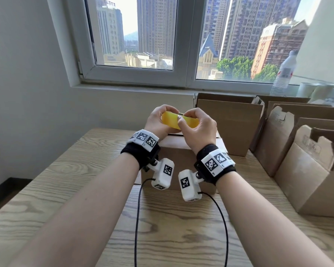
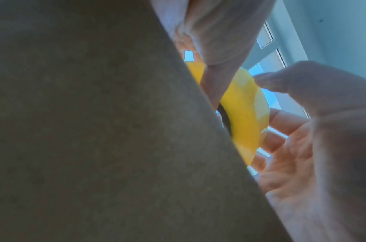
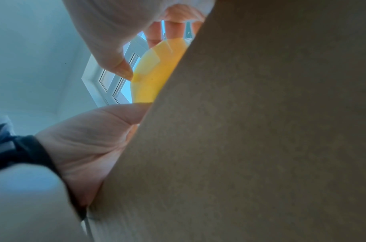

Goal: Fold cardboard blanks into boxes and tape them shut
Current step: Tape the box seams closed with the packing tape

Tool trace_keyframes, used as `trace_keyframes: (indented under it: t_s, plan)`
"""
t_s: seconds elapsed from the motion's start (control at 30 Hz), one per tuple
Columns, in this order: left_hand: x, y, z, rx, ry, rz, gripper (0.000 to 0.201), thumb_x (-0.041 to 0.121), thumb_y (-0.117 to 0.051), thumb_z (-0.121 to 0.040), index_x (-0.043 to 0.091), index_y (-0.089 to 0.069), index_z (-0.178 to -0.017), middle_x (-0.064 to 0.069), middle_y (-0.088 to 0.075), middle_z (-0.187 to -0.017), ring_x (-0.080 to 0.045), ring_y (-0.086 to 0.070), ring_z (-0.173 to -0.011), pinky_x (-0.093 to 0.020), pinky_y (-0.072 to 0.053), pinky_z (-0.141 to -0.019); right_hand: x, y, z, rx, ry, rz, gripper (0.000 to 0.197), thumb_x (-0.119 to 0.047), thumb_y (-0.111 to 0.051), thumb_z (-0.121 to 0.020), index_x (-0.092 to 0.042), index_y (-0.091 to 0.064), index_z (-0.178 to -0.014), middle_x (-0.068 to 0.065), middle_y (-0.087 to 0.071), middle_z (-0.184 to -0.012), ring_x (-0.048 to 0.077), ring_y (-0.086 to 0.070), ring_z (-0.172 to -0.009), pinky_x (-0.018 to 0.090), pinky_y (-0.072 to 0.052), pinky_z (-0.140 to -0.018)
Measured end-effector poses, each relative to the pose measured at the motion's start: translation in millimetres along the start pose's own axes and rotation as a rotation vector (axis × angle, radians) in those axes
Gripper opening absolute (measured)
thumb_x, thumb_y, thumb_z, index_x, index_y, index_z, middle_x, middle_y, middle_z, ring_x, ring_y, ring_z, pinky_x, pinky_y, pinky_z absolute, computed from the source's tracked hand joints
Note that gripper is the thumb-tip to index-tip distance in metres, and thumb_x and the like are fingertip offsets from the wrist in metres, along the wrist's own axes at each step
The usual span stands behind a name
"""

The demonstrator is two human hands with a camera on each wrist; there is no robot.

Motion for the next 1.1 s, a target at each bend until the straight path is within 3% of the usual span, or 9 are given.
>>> trace_keyframes:
  t_s: [0.63, 0.8, 1.1]
  plan:
    - [0.6, -1.4, 0.7, -0.025, -0.001, -0.028, 0.054, 0.034, -0.086, -0.041, 0.033, -0.067, -0.091, -0.010, -0.065, -0.112, -0.027, -0.067, -0.097, -0.049, -0.058, -0.083, 1.2, -2.8, -1.4, -0.020, 0.031, 0.073, 0.026, -0.050, -0.059, -0.076, -0.026, -0.063, -0.085, -0.004, -0.065, -0.082, 0.018, -0.059, -0.083, 0.030, -0.049, -0.073]
    - [1.8, -2.0, 1.3, -0.014, -0.020, -0.045, 0.046, 0.034, -0.082, -0.043, 0.036, -0.068, -0.087, -0.009, -0.064, -0.112, -0.027, -0.067, -0.096, -0.049, -0.057, -0.085, -3.6, -5.4, 2.8, -0.018, 0.101, 0.115, 0.025, -0.043, -0.057, -0.077, -0.019, -0.060, -0.086, -0.004, -0.059, -0.081, 0.019, -0.053, -0.081, 0.025, -0.034, -0.070]
    - [3.5, -1.8, 3.5, 0.003, -0.014, -0.024, 0.040, 0.040, -0.080, -0.045, 0.038, -0.069, -0.083, -0.002, -0.061, -0.117, -0.025, -0.065, -0.102, -0.046, -0.056, -0.088, -6.0, -8.8, 5.5, -0.053, 0.136, 0.132, 0.026, -0.033, -0.053, -0.078, -0.012, -0.060, -0.092, -0.004, -0.054, -0.085, 0.021, -0.050, -0.083, 0.029, -0.037, -0.072]
Point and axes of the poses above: each hand's wrist, its own z-axis away from the middle knuckle, its own y-axis out of the back of the hand, x = y × z, the point moved 4 cm from there along -z, towards the middle knuckle
